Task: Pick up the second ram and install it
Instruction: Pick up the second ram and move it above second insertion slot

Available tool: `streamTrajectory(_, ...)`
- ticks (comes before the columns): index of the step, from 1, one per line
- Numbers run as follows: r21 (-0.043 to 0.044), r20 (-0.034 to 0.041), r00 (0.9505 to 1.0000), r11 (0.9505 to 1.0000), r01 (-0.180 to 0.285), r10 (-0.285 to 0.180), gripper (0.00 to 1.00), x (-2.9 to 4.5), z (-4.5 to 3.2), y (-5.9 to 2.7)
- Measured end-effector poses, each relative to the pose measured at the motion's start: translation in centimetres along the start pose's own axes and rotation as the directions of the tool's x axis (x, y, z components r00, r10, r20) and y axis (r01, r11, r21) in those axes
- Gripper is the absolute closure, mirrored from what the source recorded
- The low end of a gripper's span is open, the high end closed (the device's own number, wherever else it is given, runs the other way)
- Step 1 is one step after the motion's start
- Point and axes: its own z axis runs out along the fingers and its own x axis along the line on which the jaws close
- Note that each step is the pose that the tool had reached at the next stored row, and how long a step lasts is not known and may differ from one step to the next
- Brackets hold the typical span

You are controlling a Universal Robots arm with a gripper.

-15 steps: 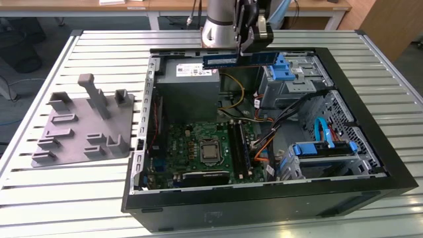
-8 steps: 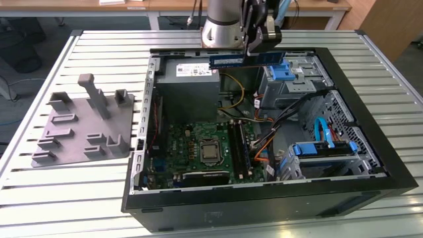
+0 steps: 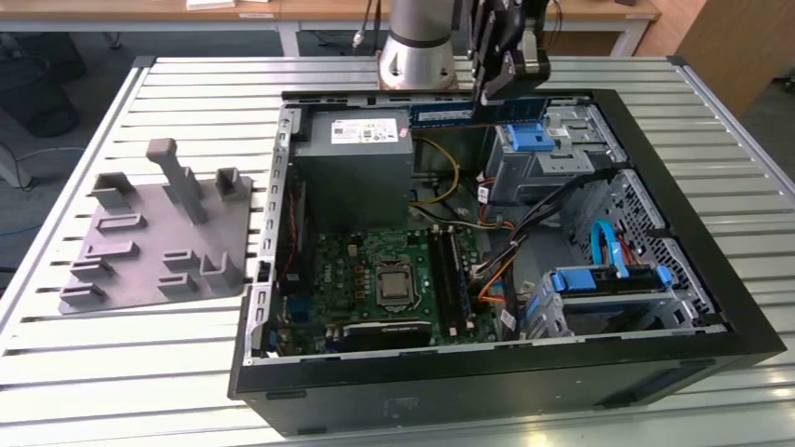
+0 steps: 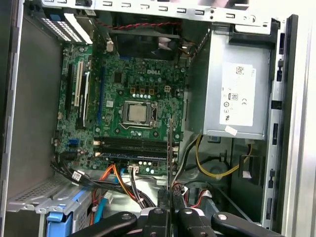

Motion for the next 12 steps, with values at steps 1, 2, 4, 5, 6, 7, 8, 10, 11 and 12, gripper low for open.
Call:
streamTrajectory(1,0.0000,0.0000,1.0000,1.0000,0.000,0.000,0.86,0.00,0.00,-0.01)
streamTrajectory(2,0.0000,0.0001,1.0000,1.0000,0.000,0.000,0.86,0.00,0.00,-0.01)
streamTrajectory(4,0.0001,0.0000,1.0000,1.0000,0.000,0.000,0.86,0.13,0.02,0.10)
streamTrajectory(5,0.0000,0.0001,1.0000,1.0000,0.000,0.000,0.86,0.25,0.03,0.17)
streamTrajectory(6,0.0000,0.0000,1.0000,1.0000,0.000,0.000,0.86,0.44,0.06,0.24)
streamTrajectory(7,0.0000,0.0000,1.0000,1.0000,0.000,0.000,0.86,0.64,0.10,0.31)
streamTrajectory(8,0.0000,0.0001,1.0000,1.0000,0.000,0.000,0.86,0.83,0.15,0.36)
streamTrajectory(10,0.0001,0.0000,1.0000,1.0000,0.000,0.000,0.86,1.23,0.31,0.42)
streamTrajectory(11,0.0001,0.0000,1.0000,1.0000,0.000,0.000,0.86,1.38,0.41,0.43)
streamTrajectory(12,0.0002,0.0004,1.0000,1.0000,0.000,0.000,0.86,1.47,0.57,0.44)
